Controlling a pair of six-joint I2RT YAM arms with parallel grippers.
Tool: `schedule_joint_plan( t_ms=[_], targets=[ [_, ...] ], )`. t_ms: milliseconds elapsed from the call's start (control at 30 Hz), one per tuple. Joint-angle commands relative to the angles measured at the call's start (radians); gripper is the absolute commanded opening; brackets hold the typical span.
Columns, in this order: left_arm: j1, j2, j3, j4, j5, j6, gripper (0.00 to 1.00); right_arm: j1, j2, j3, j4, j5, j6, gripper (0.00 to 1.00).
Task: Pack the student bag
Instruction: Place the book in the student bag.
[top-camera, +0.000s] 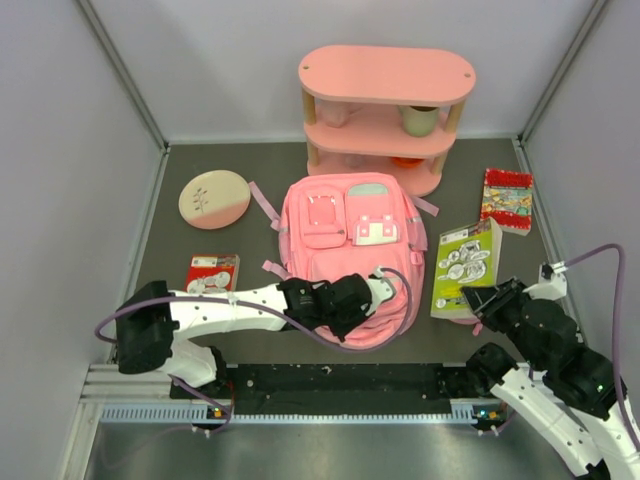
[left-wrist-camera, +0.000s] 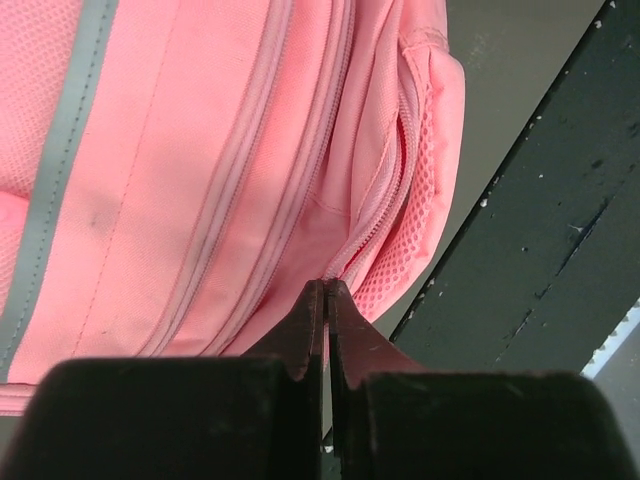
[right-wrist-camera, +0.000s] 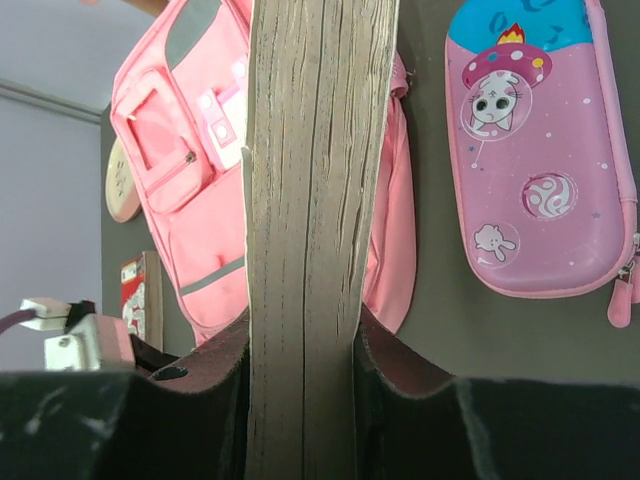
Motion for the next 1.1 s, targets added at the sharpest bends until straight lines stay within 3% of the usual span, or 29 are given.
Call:
schedule_joint_plan(
  t_ms=[0,333,600,833,1067],
  targets=[
    [-0.001,-0.067,0.007,0.070,-0.106,-0.051,0.00,0.012,-0.019,0.001,0.073,-0.002,0.019,0.00],
    [0.005,-0.259,-0.010,0.151,-0.394,-0.134,0.00,0.013,-0.062,0.009,0.046,-0.027,0.041,0.00],
    [0.033,-0.352,0.066,0.208,-0.530,-0.142,0.00,0.013,-0.146,0.052,-0.005,-0.073,0.093,0.00],
    [0.058,-0.296,0.227,0.265,-0.557,-0.111,0.00,0.014,-0.189,0.084,-0.078,-0.169,0.154,0.00],
    [0.058,-0.200,0.370,0.271,-0.567,-0.076,0.00,0.013,-0.209,0.090,-0.060,-0.387,0.194,0.00]
  ],
)
